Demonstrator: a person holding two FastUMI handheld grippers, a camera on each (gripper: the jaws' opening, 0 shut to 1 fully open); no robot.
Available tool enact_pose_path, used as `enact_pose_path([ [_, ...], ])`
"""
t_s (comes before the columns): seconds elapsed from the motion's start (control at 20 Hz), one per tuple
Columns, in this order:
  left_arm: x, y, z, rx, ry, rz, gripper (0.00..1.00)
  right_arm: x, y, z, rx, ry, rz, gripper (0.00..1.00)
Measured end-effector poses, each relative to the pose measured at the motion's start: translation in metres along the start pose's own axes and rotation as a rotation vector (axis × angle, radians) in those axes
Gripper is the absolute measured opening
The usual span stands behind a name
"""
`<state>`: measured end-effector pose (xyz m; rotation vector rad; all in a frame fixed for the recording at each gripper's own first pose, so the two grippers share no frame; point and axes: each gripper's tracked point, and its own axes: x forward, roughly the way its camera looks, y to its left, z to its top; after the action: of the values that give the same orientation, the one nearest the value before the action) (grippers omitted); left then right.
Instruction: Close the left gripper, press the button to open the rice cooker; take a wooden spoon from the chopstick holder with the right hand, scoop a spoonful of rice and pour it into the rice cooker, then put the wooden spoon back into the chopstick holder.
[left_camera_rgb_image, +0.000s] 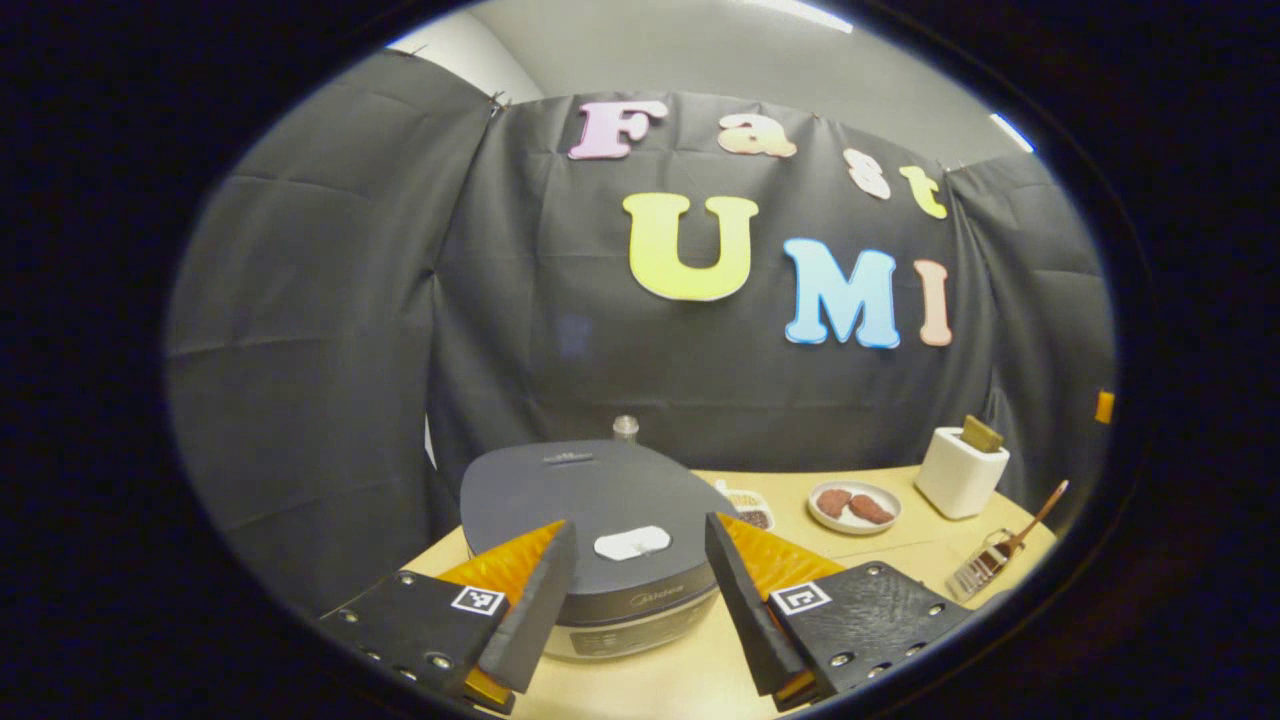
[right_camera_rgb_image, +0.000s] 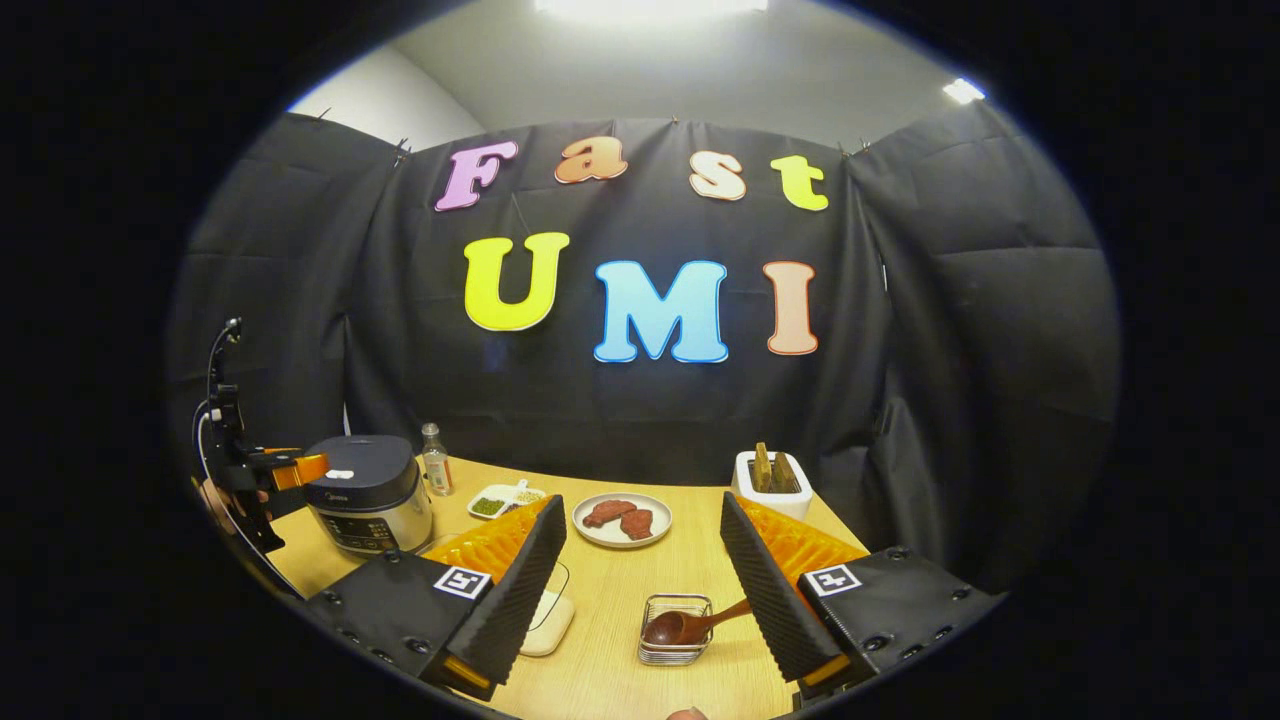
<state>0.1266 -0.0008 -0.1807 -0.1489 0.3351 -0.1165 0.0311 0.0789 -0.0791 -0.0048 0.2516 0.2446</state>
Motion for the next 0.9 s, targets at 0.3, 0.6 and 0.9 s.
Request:
enact_pose_path([
  [0.3,-0.075,-0.046,0.078,0.033,-0.132,-0.001,0.8,-0.026,-0.01,0.018,-0.008,-0.059,0.081,0.93],
  [0.6,-0.148,-0.09,0.108,0.085,-0.207,-0.033,0.8,-0.054,-0.012,0.035,-0.022,-0.132,0.124,0.98],
  [0.9,-0.182,-0.097,0.109,0.09,-0.224,-0.071,0.8,-0.078,0.001,0.042,0.02,-0.167,0.096,0.98],
])
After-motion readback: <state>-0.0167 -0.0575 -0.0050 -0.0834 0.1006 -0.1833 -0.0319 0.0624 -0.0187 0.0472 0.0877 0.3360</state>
